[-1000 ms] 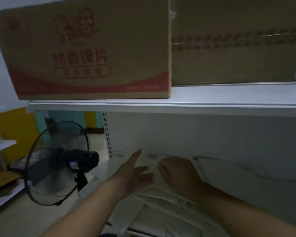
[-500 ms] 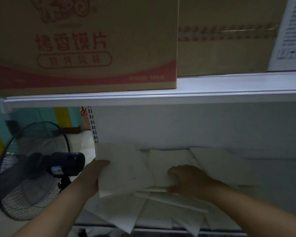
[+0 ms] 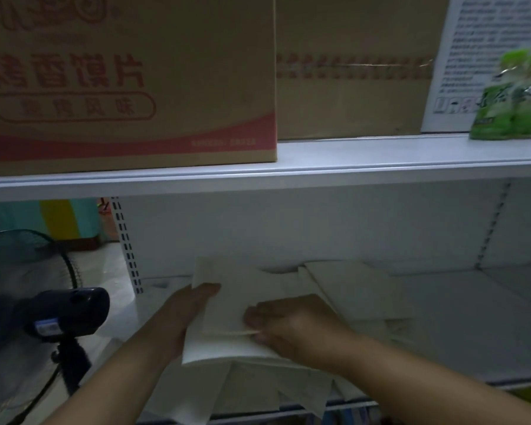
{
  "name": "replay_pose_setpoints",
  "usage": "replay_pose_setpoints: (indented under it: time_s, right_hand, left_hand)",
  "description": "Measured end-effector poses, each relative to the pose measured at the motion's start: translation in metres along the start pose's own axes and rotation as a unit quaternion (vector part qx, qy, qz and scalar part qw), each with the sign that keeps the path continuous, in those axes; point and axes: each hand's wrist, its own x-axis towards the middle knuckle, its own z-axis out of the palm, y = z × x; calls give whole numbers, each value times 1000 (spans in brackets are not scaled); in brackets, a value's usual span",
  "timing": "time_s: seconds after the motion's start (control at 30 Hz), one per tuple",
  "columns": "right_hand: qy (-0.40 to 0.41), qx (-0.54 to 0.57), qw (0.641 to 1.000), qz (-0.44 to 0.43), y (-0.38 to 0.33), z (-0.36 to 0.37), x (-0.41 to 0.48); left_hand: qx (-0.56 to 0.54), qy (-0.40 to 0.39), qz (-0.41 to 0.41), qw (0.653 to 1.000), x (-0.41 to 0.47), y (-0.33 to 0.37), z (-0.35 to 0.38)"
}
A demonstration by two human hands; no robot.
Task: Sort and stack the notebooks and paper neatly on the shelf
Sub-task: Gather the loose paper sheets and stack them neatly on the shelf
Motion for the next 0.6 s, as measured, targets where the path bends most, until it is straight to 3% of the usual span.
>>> replay_pose_setpoints:
  time_s: [0.1, 0.13, 0.2, 0.3, 0.33, 0.4, 0.6]
  right_hand:
    - [-13, -37, 998, -53, 17, -9, -13]
    - [-7, -49, 999, -18, 20, -15, -15]
    - [-36, -49, 990, 127, 41, -26, -24]
    - [-187, -124, 913, 342, 79, -35, -41]
    - [-203, -140, 898, 365, 85, -35, -45]
    - [-180, -145, 901, 368, 90, -28, -48]
    - [-9, -207, 918, 338, 88, -56, -56]
  left_hand:
    - [8, -16, 16, 1000, 6, -12, 7]
    - [12, -22, 23, 999, 6, -13, 10]
    - [18, -34, 38, 999, 9, -14, 14]
    - [-7, -39, 30, 999, 11, -16, 18]
    - [-15, -39, 24, 999, 10, -16, 21]
    - [-23, -34, 18, 999, 7, -17, 27]
    - [1, 1, 69, 998, -4, -15, 54]
